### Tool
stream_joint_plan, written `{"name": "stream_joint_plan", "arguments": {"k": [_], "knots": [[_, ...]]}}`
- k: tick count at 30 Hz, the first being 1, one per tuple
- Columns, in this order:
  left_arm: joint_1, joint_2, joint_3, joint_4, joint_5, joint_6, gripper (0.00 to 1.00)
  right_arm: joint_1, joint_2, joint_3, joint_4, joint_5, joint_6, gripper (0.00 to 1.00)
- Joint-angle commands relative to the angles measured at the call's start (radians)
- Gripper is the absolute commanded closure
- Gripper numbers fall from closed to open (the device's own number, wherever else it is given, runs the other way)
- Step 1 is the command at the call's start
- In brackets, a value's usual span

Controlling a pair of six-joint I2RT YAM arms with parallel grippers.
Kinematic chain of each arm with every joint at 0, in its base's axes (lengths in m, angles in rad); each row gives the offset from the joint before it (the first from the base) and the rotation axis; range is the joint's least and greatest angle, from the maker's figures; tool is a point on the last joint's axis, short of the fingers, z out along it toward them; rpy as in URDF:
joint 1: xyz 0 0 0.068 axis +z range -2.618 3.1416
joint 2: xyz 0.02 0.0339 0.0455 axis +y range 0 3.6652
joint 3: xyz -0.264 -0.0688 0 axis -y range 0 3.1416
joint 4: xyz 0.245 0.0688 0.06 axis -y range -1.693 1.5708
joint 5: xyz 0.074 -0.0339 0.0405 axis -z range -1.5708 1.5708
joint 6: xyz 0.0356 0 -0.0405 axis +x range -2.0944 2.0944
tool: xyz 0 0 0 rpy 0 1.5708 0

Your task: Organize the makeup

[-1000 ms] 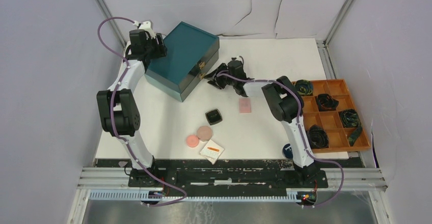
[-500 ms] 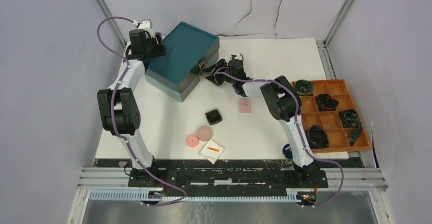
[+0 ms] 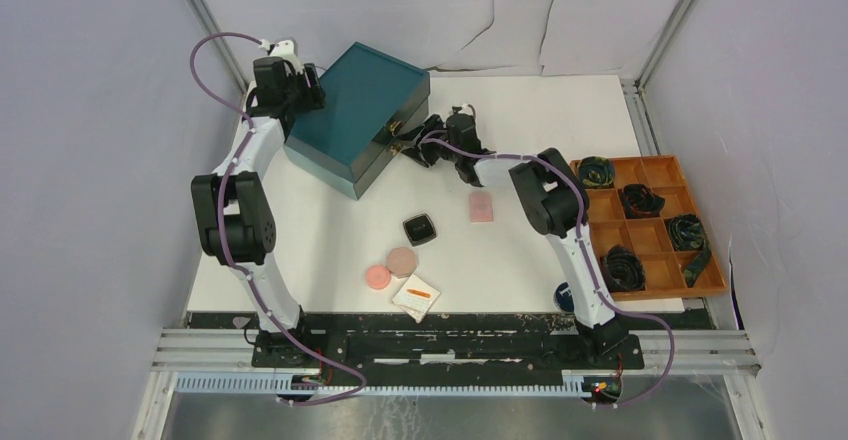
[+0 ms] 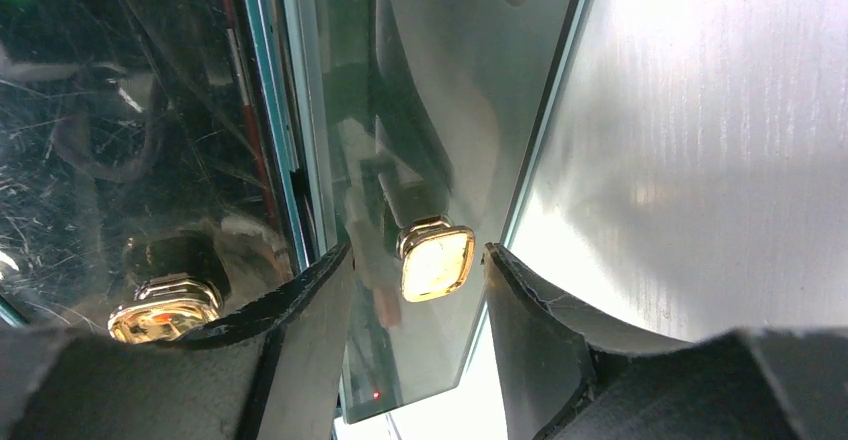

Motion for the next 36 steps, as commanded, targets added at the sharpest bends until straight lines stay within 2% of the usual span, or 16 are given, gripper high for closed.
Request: {"name": "stream_joint_plan", "arguments": {"k": [1,7,16,22,26,36], "knots": [[0.017,0.081,-0.049,-0.203,-0.020,0.023,0.31,0.013,0.016,-0.002,0.066,0.001,0.023,0.44],[0.020,0.081,-0.045,-0.203,-0.020,0.024,0.30,0.017,0.089,0.005,0.176,0.011,0.100,0.51],[0.024,0.083,-0.058,-0.198,-0.019,0.025,0.31,0.018,0.113,0.031,0.168,0.001,0.098,0.54],[0.026,0.087,-0.054,-0.198,-0.018,0.025,0.31,0.012,0.113,0.014,0.178,0.000,0.113,0.70],[0.029,0.085,-0.055,-0.198,-0.018,0.024,0.30,0.001,0.094,-0.032,0.195,-0.006,0.119,0.76],[0.034,0.082,-0.056,-0.197,-0.014,0.022,0.30,-0.061,-0.054,-0.303,0.254,-0.040,0.067,0.77]]}}
